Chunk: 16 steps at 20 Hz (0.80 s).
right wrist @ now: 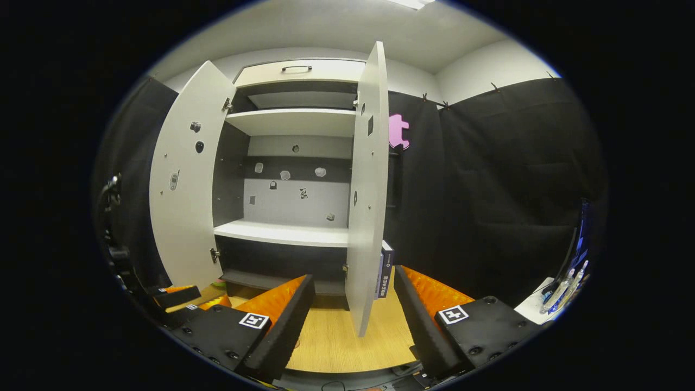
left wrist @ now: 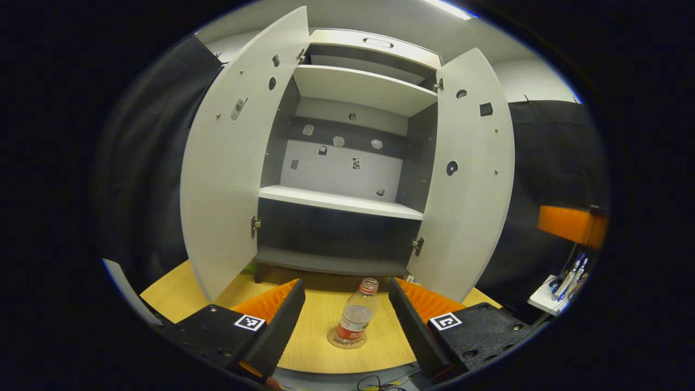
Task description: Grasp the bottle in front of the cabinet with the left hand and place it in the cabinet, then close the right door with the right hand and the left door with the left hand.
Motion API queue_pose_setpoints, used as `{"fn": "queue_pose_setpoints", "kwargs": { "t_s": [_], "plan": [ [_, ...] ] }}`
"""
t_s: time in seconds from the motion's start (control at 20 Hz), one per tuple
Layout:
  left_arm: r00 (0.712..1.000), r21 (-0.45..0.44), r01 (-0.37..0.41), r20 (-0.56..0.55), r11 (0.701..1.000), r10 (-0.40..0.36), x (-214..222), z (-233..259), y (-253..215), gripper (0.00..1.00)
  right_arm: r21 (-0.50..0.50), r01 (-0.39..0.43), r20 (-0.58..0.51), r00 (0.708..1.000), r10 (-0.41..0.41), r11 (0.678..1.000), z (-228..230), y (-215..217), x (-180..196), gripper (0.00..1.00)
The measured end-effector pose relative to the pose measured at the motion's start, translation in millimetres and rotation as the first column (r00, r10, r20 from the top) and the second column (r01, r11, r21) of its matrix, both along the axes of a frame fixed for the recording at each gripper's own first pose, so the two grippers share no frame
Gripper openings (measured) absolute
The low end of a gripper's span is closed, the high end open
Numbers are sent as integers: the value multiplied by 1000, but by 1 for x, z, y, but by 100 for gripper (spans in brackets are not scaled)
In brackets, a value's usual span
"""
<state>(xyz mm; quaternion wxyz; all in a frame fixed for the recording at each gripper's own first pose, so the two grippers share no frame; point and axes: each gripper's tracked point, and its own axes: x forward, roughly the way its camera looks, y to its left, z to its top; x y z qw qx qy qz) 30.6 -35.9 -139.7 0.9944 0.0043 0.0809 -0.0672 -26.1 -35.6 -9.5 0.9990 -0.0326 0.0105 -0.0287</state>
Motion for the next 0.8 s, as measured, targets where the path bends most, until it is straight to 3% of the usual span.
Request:
{"fn": "queue_pose_setpoints", "kwargs": {
  "t_s": [0.15,0.8],
  "plan": [
    [999,38,27,-20,999,-26,13,-33,-7,95,-10,22,-7,1000,-22,1000,-3,-11,-3,97],
    [968,42,75,-245,996,-62,54,-166,-29,95,-16,130,-62,989,-131,991,-17,-61,-8,97]
  ]
}}
